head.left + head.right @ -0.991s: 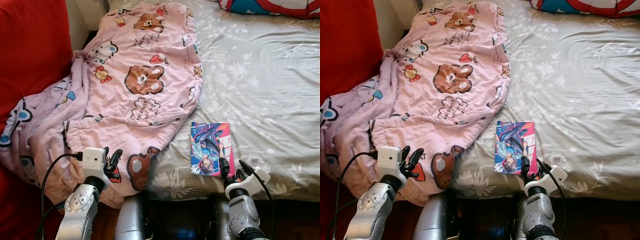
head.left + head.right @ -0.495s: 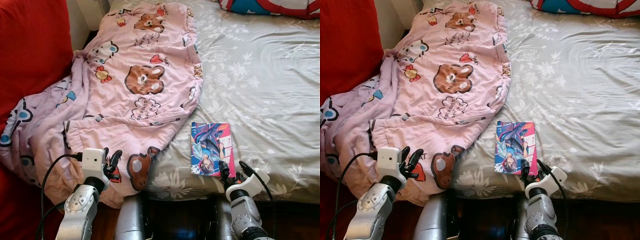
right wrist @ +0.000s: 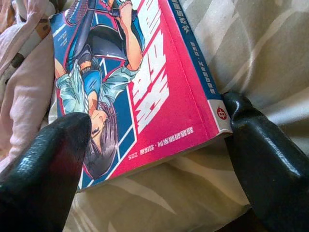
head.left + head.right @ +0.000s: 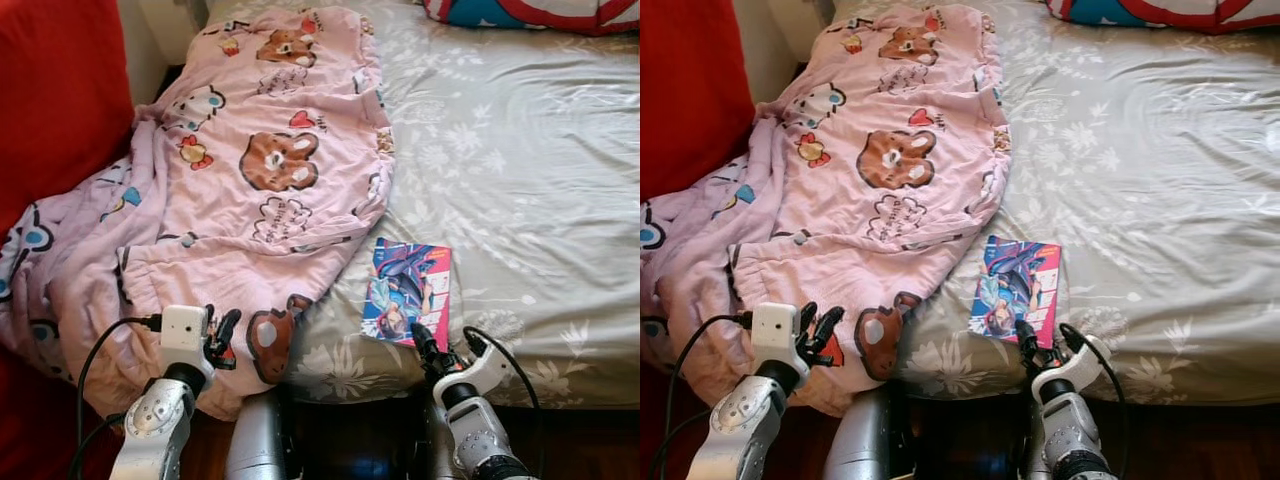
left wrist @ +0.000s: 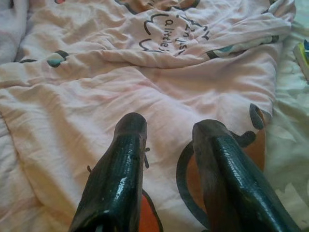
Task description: Clean up the room
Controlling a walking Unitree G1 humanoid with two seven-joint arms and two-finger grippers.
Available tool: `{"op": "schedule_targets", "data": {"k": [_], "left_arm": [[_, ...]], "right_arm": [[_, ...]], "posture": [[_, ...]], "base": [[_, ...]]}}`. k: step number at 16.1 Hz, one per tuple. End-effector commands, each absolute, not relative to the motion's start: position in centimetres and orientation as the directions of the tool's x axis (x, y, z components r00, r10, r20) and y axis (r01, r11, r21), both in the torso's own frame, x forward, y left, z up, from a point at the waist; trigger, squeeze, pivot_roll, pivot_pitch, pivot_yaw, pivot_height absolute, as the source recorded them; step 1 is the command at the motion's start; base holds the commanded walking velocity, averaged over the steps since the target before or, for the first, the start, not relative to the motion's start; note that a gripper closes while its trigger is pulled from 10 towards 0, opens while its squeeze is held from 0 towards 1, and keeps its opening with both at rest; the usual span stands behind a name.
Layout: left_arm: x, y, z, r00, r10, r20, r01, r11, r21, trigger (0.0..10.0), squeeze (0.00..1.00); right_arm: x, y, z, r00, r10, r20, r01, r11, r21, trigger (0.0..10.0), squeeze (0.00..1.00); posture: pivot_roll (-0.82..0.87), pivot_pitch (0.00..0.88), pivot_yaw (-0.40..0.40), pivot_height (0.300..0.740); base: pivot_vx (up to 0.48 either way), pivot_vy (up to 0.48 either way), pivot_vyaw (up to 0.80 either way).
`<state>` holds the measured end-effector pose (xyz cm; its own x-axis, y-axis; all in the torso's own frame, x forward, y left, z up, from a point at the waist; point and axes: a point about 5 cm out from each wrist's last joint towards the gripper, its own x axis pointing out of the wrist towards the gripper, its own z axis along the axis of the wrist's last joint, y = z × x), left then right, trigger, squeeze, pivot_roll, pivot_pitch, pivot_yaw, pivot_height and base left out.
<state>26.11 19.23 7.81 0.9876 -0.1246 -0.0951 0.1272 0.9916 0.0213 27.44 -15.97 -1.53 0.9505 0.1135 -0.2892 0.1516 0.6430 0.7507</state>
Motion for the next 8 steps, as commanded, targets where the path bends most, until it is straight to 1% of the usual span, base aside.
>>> {"op": "schedule_targets", "data": {"k": [1,2,3,4,8], "left_arm": [[25.7,19.9,7.8,0.989,-0.104,-0.108,0.109,0.993,0.044,10.0,0.0],[25.7,19.9,7.7,0.988,-0.103,-0.111,0.109,0.993,0.046,10.0,0.0],[25.6,19.9,7.7,0.988,-0.104,-0.112,0.11,0.993,0.046,10.0,0.0],[25.6,19.8,7.7,0.988,-0.104,-0.113,0.11,0.993,0.046,10.0,0.0],[25.4,19.9,7.5,0.987,-0.104,-0.12,0.111,0.993,0.047,10.0,0.0]], "right_arm": [[26.3,-13.8,-2.8,0.92,0.18,-0.348,0.181,0.594,0.784,10.0,0.0],[26.3,-14.5,-2.8,0.925,0.139,-0.353,0.216,0.572,0.791,7.4,0.0],[26.3,-14.9,-2.8,0.929,0.121,-0.35,0.229,0.555,0.8,0.0,0.0],[26.3,-15.0,-2.8,0.932,0.117,-0.342,0.228,0.543,0.808,0.0,0.0],[26.1,-15.3,-3.0,0.929,0.101,-0.356,0.249,0.541,0.803,0.0,0.0]], "posture": [[0.14,0.233,0.126,0.598],[0.14,0.234,0.127,0.598],[0.14,0.236,0.127,0.598],[0.14,0.237,0.127,0.598],[0.15,0.241,0.129,0.598]], "base": [[0.0,0.0,0.0],[0.0,0.0,0.0],[0.0,0.0,0.0],[0.0,0.0,0.0],[0.0,0.0,0.0]]}}
